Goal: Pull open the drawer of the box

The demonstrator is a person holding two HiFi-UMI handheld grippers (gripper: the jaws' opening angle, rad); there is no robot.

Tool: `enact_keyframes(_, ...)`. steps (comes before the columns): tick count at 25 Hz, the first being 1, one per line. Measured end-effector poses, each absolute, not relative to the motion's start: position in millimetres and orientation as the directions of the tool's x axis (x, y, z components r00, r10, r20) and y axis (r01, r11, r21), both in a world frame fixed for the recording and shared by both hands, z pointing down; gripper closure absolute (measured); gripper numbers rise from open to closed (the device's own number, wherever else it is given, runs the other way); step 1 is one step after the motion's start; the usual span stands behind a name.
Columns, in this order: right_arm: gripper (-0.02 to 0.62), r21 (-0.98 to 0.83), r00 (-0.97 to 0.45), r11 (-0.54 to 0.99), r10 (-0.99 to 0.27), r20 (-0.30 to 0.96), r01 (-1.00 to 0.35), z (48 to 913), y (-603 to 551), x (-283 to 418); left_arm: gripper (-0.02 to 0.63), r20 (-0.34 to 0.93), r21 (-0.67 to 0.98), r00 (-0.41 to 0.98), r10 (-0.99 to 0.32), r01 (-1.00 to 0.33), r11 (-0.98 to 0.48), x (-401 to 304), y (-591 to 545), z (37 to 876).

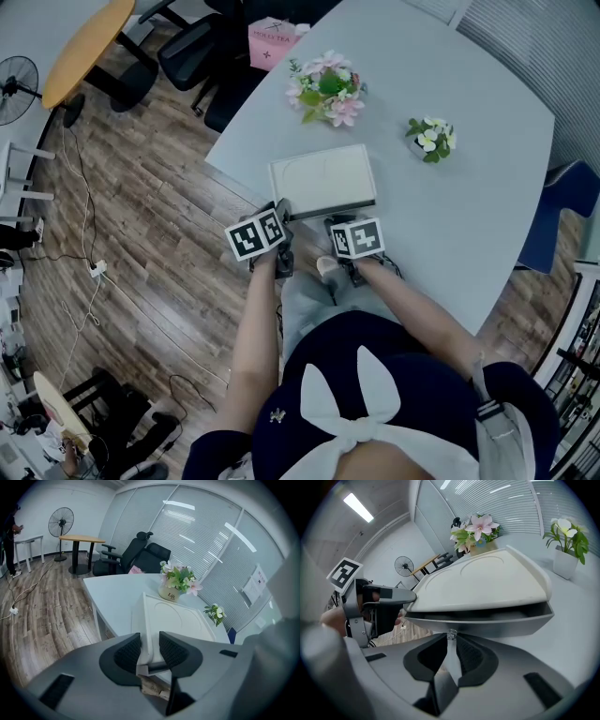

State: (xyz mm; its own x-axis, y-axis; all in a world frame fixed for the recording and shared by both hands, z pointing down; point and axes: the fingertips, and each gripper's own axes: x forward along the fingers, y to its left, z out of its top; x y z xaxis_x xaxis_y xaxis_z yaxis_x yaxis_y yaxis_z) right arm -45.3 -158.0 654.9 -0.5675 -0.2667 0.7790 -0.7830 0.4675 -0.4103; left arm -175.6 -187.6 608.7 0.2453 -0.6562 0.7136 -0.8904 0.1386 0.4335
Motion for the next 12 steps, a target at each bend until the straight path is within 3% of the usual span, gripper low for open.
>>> enact_keyframes(12, 0.531, -0.412, -0.562, 0.455, -0.267, 0.783, -0.790, 653.8, -146.9, -43.1, 0.471, 0.726, 0.422, 0.248, -0.641, -0.897, 0.132, -175.7, -187.9, 607.7)
